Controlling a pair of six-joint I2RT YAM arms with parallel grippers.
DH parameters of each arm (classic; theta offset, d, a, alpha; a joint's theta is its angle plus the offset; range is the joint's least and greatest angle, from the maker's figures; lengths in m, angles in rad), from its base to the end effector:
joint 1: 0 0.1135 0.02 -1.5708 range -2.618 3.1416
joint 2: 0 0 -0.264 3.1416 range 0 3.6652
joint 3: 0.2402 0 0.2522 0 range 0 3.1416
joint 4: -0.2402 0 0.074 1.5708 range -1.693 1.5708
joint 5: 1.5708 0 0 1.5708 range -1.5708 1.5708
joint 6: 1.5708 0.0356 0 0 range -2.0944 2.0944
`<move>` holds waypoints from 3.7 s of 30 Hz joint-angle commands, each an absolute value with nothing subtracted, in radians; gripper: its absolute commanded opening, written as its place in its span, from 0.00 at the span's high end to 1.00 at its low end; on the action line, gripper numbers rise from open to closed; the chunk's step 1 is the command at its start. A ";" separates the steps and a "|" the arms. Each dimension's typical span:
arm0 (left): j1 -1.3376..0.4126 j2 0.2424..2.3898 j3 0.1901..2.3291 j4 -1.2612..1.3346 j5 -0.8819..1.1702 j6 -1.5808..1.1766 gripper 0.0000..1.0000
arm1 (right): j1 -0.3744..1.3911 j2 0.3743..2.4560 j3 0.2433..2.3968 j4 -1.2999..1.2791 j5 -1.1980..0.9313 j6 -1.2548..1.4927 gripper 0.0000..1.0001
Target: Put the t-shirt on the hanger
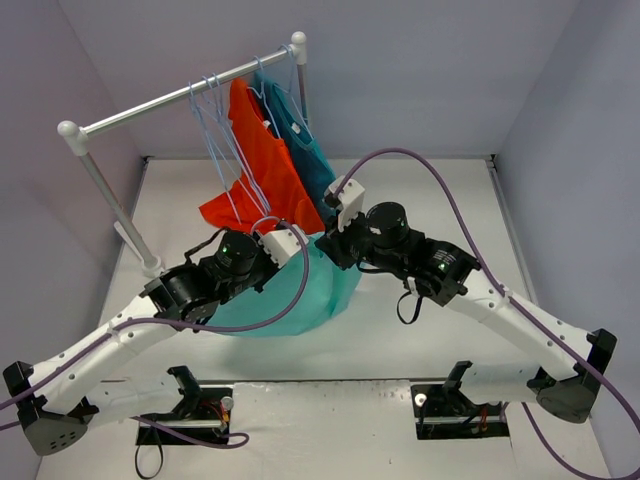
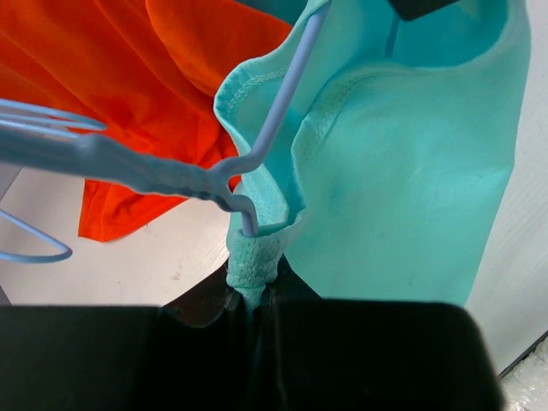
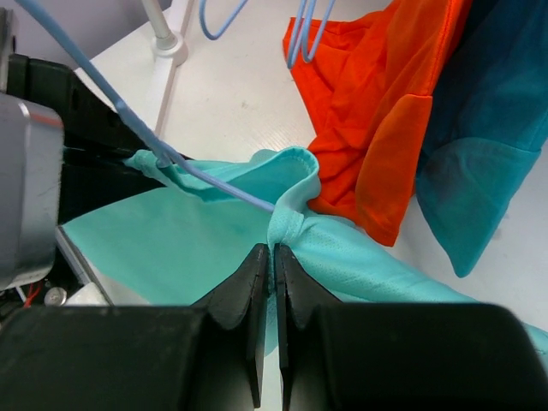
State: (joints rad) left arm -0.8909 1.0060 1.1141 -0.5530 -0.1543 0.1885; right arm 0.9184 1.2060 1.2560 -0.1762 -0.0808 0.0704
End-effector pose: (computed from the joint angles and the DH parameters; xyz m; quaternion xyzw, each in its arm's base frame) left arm 0.1390 -0.1632 0.3756 0.3980 0.7445 -0.1219 0.5220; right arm 0.1653 0.2211 0.4185 -0.3328 0.6723 0.3401 0.5671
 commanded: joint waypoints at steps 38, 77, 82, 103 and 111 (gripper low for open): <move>-0.824 0.913 1.116 -0.539 0.142 0.309 1.00 | 0.641 1.214 1.239 -0.332 -0.629 -0.412 0.37; -0.689 0.865 1.217 -0.647 0.187 0.368 0.66 | 0.655 1.067 1.328 -0.345 -0.645 -0.443 1.00; -0.641 0.848 1.247 -0.668 0.143 0.390 0.63 | 0.653 1.056 1.325 -0.345 -0.621 -0.435 1.00; -0.573 0.821 1.663 -0.612 -0.357 0.170 0.27 | 0.649 1.237 1.899 -0.320 -0.668 -0.330 1.00; -0.574 0.784 1.625 -0.617 -0.285 0.077 0.27 | 0.650 1.200 1.766 -0.255 -0.692 -0.254 1.00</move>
